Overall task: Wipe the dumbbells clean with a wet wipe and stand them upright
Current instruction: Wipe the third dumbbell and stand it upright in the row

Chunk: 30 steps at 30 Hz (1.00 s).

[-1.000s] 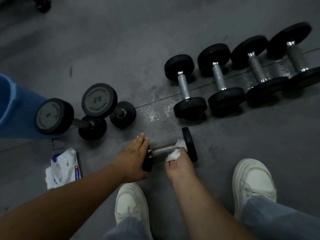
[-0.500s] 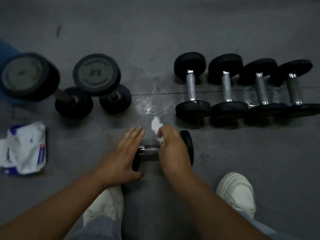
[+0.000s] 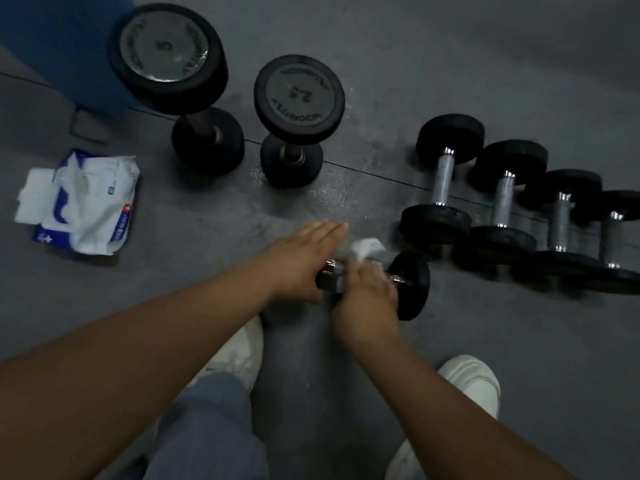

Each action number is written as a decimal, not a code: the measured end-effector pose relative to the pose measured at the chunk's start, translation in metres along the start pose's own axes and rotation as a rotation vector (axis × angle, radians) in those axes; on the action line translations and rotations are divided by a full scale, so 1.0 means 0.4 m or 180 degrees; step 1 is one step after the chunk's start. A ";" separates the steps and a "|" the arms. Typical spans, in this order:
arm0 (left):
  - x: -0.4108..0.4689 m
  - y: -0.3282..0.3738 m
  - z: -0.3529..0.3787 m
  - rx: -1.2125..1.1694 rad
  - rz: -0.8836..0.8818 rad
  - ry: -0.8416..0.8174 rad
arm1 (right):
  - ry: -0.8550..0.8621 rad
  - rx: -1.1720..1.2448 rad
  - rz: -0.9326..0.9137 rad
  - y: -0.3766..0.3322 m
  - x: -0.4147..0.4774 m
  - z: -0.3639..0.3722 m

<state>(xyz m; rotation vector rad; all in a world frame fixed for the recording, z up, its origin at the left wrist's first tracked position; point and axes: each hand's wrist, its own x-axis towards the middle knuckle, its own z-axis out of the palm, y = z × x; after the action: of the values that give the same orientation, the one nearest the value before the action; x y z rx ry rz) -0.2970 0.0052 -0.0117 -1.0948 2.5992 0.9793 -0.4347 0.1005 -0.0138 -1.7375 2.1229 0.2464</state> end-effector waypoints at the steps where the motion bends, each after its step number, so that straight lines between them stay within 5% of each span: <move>1: 0.018 -0.006 -0.018 -0.0102 -0.0067 -0.0117 | -0.0039 0.0001 -0.0242 -0.006 0.012 -0.001; 6: 0.031 -0.009 -0.035 -0.0174 -0.0228 -0.0229 | -0.0155 -0.0133 0.0230 0.035 0.050 -0.032; 9: -0.045 0.014 0.010 -0.0150 -0.0121 -0.0022 | -0.0287 0.0023 -0.0343 -0.005 0.000 -0.015; 13: -0.143 0.042 0.037 -0.0024 -0.0065 0.0129 | -0.0482 -0.0137 0.0180 0.029 -0.033 -0.019; 16: -0.158 0.040 0.052 0.0247 -0.0382 -0.0097 | -0.0582 0.0020 -0.0321 -0.008 -0.105 0.015; 20: -0.184 0.047 0.069 0.0342 -0.0294 -0.0365 | -0.0551 -0.0046 0.0202 0.023 -0.151 0.018; 24: -0.215 0.052 0.090 0.0327 -0.0119 -0.0303 | -0.0731 0.0164 -0.0384 -0.039 -0.214 0.030; 27: -0.232 0.051 0.101 0.0367 -0.0073 -0.0405 | -0.0656 0.0265 0.0181 0.020 -0.193 0.027; 30: -0.235 0.050 0.108 0.0349 -0.0044 -0.0447 | -0.0703 0.0573 -0.0176 0.016 -0.186 0.013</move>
<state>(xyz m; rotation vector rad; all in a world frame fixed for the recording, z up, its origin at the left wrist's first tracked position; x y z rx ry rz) -0.2472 0.0973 0.0003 -0.9795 2.4972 0.8663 -0.4280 0.1709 0.0104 -1.5848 1.8767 0.2139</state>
